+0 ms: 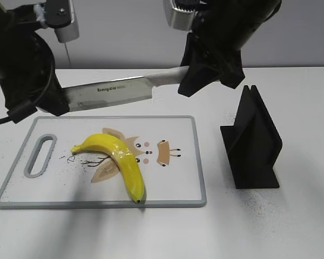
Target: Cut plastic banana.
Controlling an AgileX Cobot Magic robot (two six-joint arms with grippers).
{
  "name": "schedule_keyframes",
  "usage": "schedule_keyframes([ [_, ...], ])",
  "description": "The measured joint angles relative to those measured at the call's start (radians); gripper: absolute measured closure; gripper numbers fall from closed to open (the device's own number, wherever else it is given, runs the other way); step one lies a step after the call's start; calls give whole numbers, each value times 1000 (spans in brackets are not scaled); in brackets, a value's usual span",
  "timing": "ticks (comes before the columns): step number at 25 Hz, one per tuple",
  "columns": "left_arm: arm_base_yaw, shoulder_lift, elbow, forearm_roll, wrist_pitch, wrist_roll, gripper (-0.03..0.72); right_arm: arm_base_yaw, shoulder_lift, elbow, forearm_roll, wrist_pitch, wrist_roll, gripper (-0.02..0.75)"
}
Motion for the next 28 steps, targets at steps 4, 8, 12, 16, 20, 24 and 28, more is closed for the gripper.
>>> schedule_keyframes([
  [4, 0, 1, 0, 3, -16, 4, 675, 0, 25, 0, 3, -7, -8, 578],
  [8, 0, 20, 0, 23, -24, 9, 687, 0, 56, 0, 10, -33, -13, 578],
  [12, 0, 71, -1, 28, -57, 10, 688, 0, 75, 0, 2, -68, -20, 578],
  [16, 0, 140, -1, 29, -91, 6, 688, 0, 121, 0, -17, -94, -24, 578],
  [20, 2, 226, 23, 18, -150, -9, 688, 0, 215, 0, -38, -134, -27, 577],
  [24, 4, 336, 119, -59, -304, -8, 683, -1, 352, -2, -57, -167, -28, 572],
  [28, -8, 361, 134, -85, -345, -2, 682, -11, 407, -18, -60, -182, -29, 552],
])
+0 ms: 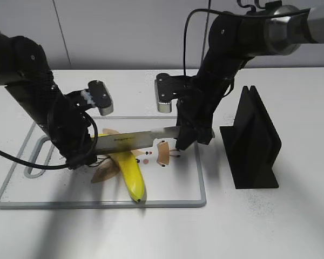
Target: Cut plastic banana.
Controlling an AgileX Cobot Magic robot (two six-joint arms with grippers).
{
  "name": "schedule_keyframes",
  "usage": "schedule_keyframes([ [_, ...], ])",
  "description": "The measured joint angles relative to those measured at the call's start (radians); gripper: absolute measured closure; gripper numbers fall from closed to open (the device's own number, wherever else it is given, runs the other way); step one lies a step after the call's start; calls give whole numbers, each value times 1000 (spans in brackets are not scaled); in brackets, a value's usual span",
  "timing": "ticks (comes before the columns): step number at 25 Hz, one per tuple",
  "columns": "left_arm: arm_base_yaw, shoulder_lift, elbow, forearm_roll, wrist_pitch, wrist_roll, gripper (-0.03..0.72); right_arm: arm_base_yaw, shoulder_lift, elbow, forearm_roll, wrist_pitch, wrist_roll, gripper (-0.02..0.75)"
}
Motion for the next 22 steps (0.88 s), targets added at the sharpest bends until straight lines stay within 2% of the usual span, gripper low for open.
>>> schedule_keyframes([
  [8, -4, -24, -28, 38, 64, -4, 686, 9, -33, 14, -4, -6, 13, 552],
  [15, -4, -144, -113, 98, 184, -11, 693, 11, -169, 17, -11, -3, 36, 554],
  [22, -9, -274, -134, 125, 216, -14, 694, 16, -269, 13, -17, 29, 51, 563],
])
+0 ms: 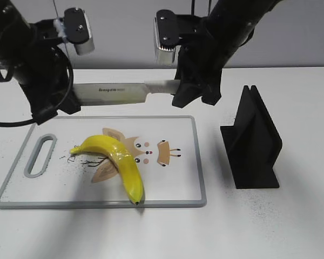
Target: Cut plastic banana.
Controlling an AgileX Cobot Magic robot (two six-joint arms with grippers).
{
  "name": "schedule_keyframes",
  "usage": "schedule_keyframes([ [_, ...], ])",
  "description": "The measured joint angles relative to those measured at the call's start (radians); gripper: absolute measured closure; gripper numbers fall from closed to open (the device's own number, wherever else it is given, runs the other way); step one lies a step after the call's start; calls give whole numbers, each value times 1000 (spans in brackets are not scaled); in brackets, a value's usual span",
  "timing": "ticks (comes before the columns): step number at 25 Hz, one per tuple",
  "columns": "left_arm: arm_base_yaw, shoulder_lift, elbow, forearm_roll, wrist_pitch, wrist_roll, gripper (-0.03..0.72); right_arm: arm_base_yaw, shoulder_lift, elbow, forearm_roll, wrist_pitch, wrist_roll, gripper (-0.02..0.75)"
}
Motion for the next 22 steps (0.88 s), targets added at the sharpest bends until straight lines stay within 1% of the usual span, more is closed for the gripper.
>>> schedule_keyframes([
  [3, -1, -30, 0, 0, -3, 0, 688, 0, -17, -8, 1, 2, 0, 563],
  [5, -1, -33, 0, -1, -4, 0, 639, 0, -17, -13, 1, 6, 0, 563],
  [6, -1, -33, 0, -2, -3, -1, 591, 0, -17, -13, 1, 7, 1, 564],
  [8, -1, -33, 0, -4, -2, -1, 471, 0, -17, -13, 1, 11, 7, 566],
  [11, -1, -33, 0, -17, 1, -1, 199, 0, -17, -13, -2, 11, 17, 575],
  [13, -1, -34, 0, -32, 1, -1, 67, 0, -17, -13, -4, 11, 24, 576],
  [14, -1, -34, 0, -36, 0, -1, 39, 0, -17, -13, -6, 12, 28, 576],
  [15, -1, -34, -2, -37, 0, -1, 29, 0, -17, -13, -12, 17, 30, 576],
  [18, -2, -34, -40, -36, 1, -36, 20, 0, -17, -13, -52, 34, 59, 577],
  [20, -2, -35, -80, -21, 0, -88, 22, 0, -17, -13, -90, 39, 110, 577],
  [22, -2, -38, -120, 23, 0, -178, 26, 0, -17, -19, -138, 44, 199, 577],
])
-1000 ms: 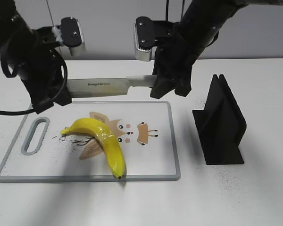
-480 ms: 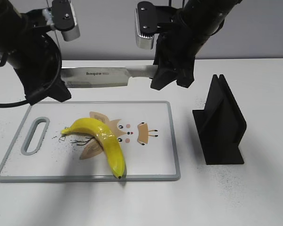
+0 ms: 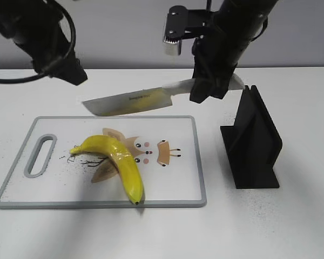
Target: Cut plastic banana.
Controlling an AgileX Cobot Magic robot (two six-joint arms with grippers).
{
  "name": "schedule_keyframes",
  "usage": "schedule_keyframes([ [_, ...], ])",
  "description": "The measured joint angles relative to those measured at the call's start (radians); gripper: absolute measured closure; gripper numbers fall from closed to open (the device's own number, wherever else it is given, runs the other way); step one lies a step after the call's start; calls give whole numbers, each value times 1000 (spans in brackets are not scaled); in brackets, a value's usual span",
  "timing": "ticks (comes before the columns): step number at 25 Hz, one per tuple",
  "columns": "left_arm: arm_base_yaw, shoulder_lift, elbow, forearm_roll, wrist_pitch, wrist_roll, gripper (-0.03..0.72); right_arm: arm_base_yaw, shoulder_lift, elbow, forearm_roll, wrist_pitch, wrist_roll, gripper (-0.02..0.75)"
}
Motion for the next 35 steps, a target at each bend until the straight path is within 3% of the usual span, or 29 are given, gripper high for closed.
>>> schedule_keyframes([
  [7, 0, 0, -95, 294, 96, -481, 42, 0, 0, -132, -115, 130, 469, 577],
  [12, 63, 0, -136, 320, 224, -722, 58, 0, 0, -237, -120, 183, 710, 577],
  [17, 205, -4, -140, 244, 261, -774, 73, 0, -7, -252, -144, 186, 1028, 577],
  [23, 349, -125, -58, 215, 260, -810, 98, 0, -144, -106, -157, 186, 1182, 577],
  [35, 362, -586, 420, 181, 265, -813, 101, -1, -622, 499, -269, -55, 1474, 577],
])
